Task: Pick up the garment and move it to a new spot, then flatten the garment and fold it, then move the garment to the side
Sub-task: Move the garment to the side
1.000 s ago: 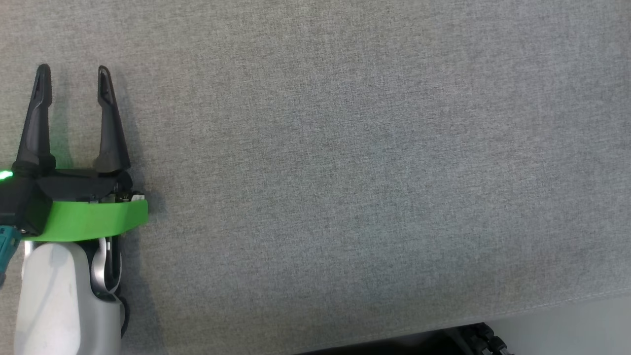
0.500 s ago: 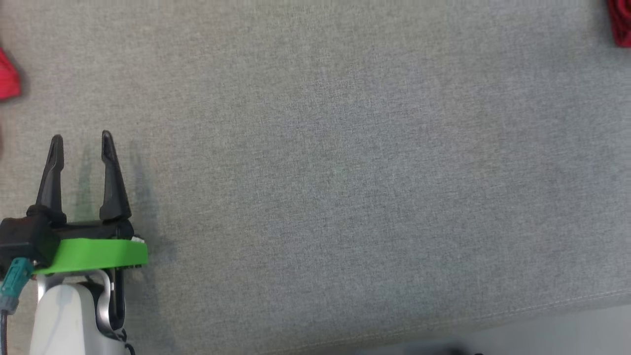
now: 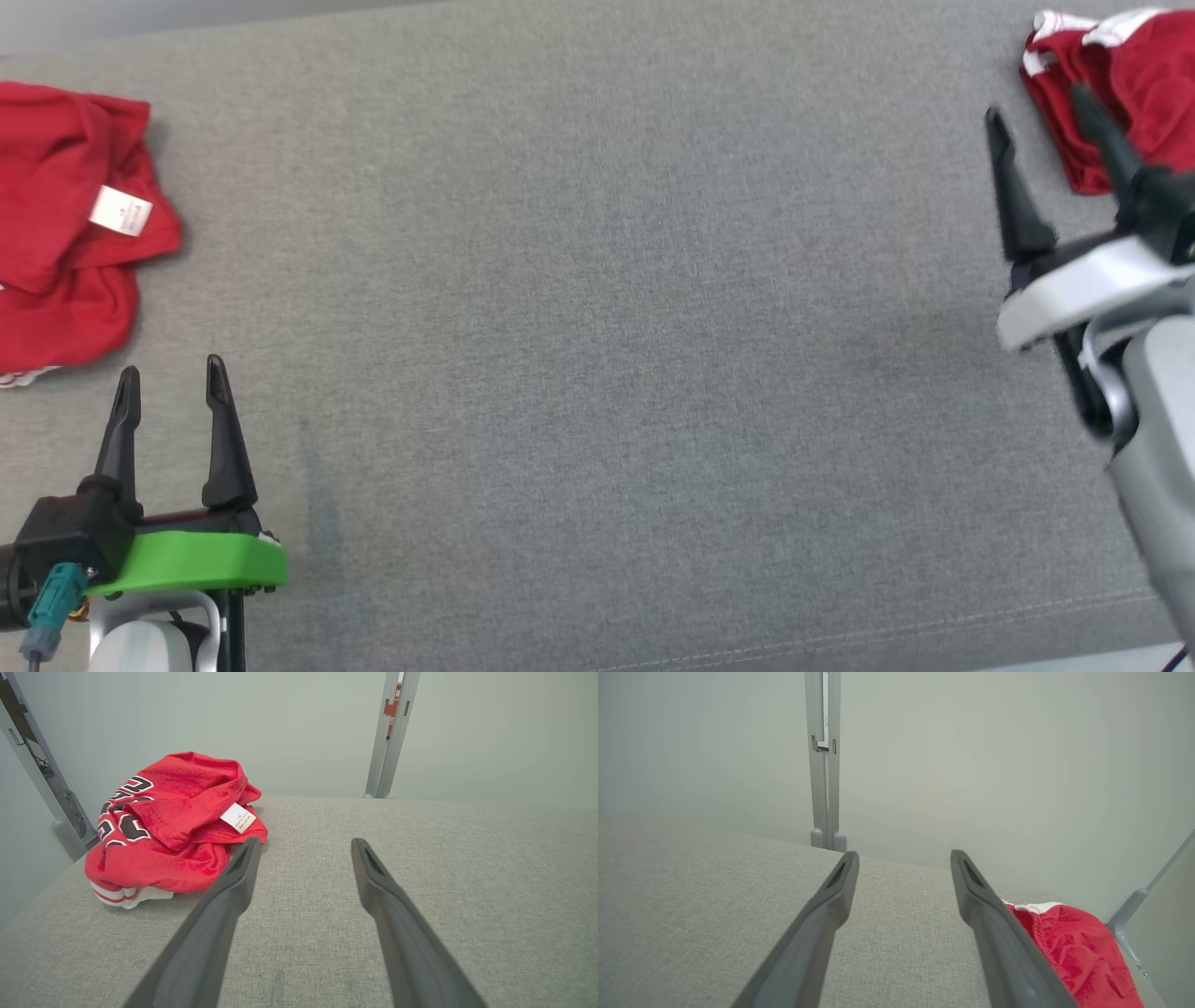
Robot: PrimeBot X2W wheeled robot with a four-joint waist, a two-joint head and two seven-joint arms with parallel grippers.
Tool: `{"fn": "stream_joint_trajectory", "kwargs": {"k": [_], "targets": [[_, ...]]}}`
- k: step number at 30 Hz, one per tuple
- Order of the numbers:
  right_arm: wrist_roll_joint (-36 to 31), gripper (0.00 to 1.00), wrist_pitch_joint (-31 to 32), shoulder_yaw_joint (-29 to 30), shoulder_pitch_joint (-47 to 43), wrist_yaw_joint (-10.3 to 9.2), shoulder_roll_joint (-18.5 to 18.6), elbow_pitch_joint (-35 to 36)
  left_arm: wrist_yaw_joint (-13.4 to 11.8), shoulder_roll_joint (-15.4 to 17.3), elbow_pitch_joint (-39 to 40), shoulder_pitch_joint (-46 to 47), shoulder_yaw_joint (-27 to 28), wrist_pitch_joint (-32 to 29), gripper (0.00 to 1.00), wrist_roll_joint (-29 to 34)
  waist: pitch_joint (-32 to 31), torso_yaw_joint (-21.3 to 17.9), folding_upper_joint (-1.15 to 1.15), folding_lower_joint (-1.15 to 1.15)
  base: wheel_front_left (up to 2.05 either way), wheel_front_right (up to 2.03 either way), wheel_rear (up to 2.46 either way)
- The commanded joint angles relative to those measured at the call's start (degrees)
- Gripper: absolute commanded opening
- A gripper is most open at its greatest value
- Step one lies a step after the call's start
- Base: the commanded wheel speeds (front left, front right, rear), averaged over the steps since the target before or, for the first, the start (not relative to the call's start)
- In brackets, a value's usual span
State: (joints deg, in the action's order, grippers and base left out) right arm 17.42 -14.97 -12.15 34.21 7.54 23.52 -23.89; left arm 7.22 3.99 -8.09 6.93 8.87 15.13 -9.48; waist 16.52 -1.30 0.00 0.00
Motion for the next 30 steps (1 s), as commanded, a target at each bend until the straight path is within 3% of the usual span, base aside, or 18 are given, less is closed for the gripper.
{"fn": "stream_joint_trajectory", "kwargs": {"k": [1, 16, 30], "targets": [[-0.5, 1.00, -0.2, 1.1, -3.1, -0.10, -1.0, 1.9, 0.0, -0.2, -0.3, -1.0, -0.1, 0.0, 1.00, 0.5, -3.9, 2.2, 0.00, 0.00, 0.00, 0.00, 0.00], [-4.8, 1.00, -0.2, 7.9, -27.8, -0.09, -12.3, 16.6, 0.3, -0.2, -3.2, -2.7, -2.8, 0.0, 1.00, 0.8, -10.3, 5.1, 0.00, 0.00, 0.00, 0.00, 0.00], [-7.2, 1.00, -0.2, 11.4, -35.0, -0.08, -18.4, 20.7, 0.3, 0.5, -4.5, -4.2, -4.4, 0.0, 1.00, 0.0, -13.4, 5.3, 0.00, 0.00, 0.00, 0.00, 0.00]]}}
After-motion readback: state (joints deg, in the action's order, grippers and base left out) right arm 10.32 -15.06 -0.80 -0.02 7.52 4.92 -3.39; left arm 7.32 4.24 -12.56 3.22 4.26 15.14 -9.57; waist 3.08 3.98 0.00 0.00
